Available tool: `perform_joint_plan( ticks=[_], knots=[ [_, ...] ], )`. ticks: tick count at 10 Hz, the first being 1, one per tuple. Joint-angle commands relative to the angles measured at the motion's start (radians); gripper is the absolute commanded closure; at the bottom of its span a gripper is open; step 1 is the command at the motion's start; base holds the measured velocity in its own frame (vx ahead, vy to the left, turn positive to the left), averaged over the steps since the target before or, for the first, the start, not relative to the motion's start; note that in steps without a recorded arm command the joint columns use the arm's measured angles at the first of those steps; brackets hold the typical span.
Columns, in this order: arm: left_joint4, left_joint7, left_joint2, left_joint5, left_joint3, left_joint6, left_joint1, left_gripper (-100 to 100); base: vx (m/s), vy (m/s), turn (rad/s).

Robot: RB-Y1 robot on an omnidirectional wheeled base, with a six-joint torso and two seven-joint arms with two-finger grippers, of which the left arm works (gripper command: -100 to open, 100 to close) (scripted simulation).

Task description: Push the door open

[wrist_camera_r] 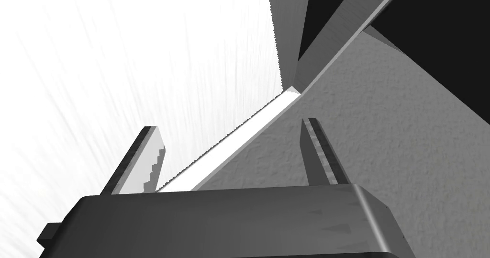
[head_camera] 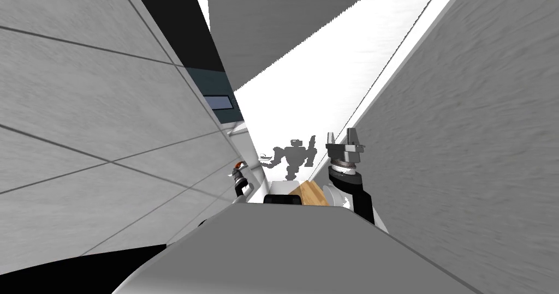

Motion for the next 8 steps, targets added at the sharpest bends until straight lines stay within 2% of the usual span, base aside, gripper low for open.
perform_joint_plan(
  ticks=[1,2,3,6,7,8],
  knots=[
    [-0.05,-0.018,-0.001,0.009,0.012,0.013,0.024,100,-0.002,0.037,0.008],
    [-0.055,-0.018,-0.001,0.009,0.012,0.013,0.024,100,-0.014,0.003,0.01],
    [-0.046,-0.033,0.004,0.042,0.017,-0.009,0.018,100,0.007,0.062,-0.104],
    [-0.046,-0.033,0.004,0.042,0.017,-0.009,0.018,100,0.004,0.044,-0.018],
    [-0.037,-0.049,0.008,0.077,0.023,-0.032,0.012,100,0.032,0.073,-0.139],
    [-0.037,-0.049,0.008,0.077,0.023,-0.032,0.012,100,0.031,0.089,-0.088]
  ],
)
